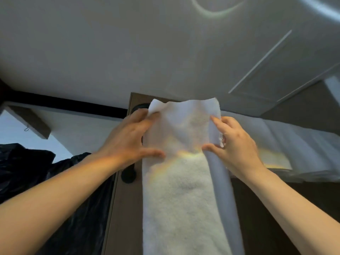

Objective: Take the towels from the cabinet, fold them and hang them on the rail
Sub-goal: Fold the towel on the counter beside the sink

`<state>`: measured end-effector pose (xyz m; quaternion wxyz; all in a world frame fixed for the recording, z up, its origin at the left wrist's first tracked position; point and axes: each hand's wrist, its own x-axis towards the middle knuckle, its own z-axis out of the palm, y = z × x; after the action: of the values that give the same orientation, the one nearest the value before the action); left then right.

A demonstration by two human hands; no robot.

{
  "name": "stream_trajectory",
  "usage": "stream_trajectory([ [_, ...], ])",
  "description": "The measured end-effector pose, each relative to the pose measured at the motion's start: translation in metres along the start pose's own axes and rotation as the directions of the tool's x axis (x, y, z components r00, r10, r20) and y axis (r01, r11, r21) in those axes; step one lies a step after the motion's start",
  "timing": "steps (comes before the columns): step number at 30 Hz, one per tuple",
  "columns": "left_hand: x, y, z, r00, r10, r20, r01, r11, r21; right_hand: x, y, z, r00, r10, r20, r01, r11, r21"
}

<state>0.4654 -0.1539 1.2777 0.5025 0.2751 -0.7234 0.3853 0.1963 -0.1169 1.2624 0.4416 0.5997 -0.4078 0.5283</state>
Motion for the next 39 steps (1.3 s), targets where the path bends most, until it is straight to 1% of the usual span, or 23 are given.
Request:
stream_trajectory([
  [3, 0.027, -0.001, -0.004, 1.000, -0.009, -0.017, 0.011, 0.991, 0.131, 0.024, 0.005, 0.005, 1.000, -0.008, -0.014, 0.008, 1.000, -0.005],
  [5, 0.043, -0.004, -0.005, 0.999, -0.034, -0.024, 0.038, 0.983, 0.182, 0.040, 0.007, 0.008, 1.000, -0.019, -0.024, 0.019, 1.000, 0.002],
  [8, 0.063, -0.009, -0.005, 0.997, -0.068, -0.023, 0.071, 0.980, 0.188, 0.064, 0.013, 0.012, 1.000, -0.022, -0.019, 0.024, 0.997, 0.070],
  [12, 0.090, -0.011, -0.006, 0.998, -0.049, -0.028, 0.054, 0.971, 0.234, 0.091, 0.027, 0.017, 1.000, 0.000, 0.020, -0.003, 0.986, 0.169],
  [15, 0.103, -0.015, -0.004, 0.998, -0.060, -0.001, 0.058, 0.964, 0.260, 0.100, 0.034, 0.025, 0.995, 0.051, 0.081, -0.068, 0.973, 0.222],
  [17, 0.104, -0.018, 0.004, 0.990, -0.130, 0.048, 0.116, 0.969, 0.219, 0.102, 0.037, 0.031, 0.985, 0.088, 0.146, -0.119, 0.967, 0.225],
  [19, 0.105, -0.020, 0.011, 0.980, -0.190, 0.067, 0.179, 0.974, 0.141, 0.102, 0.036, 0.034, 0.981, 0.089, 0.175, -0.108, 0.989, 0.102],
  [21, 0.108, -0.023, 0.012, 0.976, -0.210, 0.053, 0.204, 0.973, 0.109, 0.103, 0.035, 0.036, 0.978, 0.068, 0.195, -0.065, 0.998, -0.022],
  [23, 0.110, -0.026, 0.010, 0.970, -0.240, 0.040, 0.236, 0.968, 0.085, 0.106, 0.035, 0.037, 0.973, 0.057, 0.226, -0.044, 0.997, -0.064],
  [27, 0.110, -0.032, 0.008, 0.951, -0.307, 0.034, 0.307, 0.952, -0.006, 0.113, 0.037, 0.031, 0.946, 0.084, 0.314, -0.079, 0.996, -0.028],
  [31, 0.111, -0.034, 0.009, 0.926, -0.373, 0.053, 0.377, 0.921, -0.101, 0.123, 0.032, 0.025, 0.938, 0.042, 0.344, -0.022, 0.998, -0.061],
  [34, 0.108, -0.036, 0.010, 0.917, -0.399, 0.019, 0.397, 0.905, -0.151, 0.120, 0.032, 0.024, 0.929, 0.040, 0.367, -0.063, 0.997, 0.049],
  [37, 0.104, -0.033, 0.011, 0.927, -0.374, 0.008, 0.365, 0.899, -0.243, 0.112, 0.038, 0.028, 0.950, 0.010, 0.313, -0.062, 0.986, 0.158],
  [39, 0.101, -0.027, 0.011, 0.929, -0.370, 0.015, 0.361, 0.898, -0.253, 0.110, 0.043, 0.031, 0.963, 0.000, 0.270, -0.043, 0.988, 0.151],
])
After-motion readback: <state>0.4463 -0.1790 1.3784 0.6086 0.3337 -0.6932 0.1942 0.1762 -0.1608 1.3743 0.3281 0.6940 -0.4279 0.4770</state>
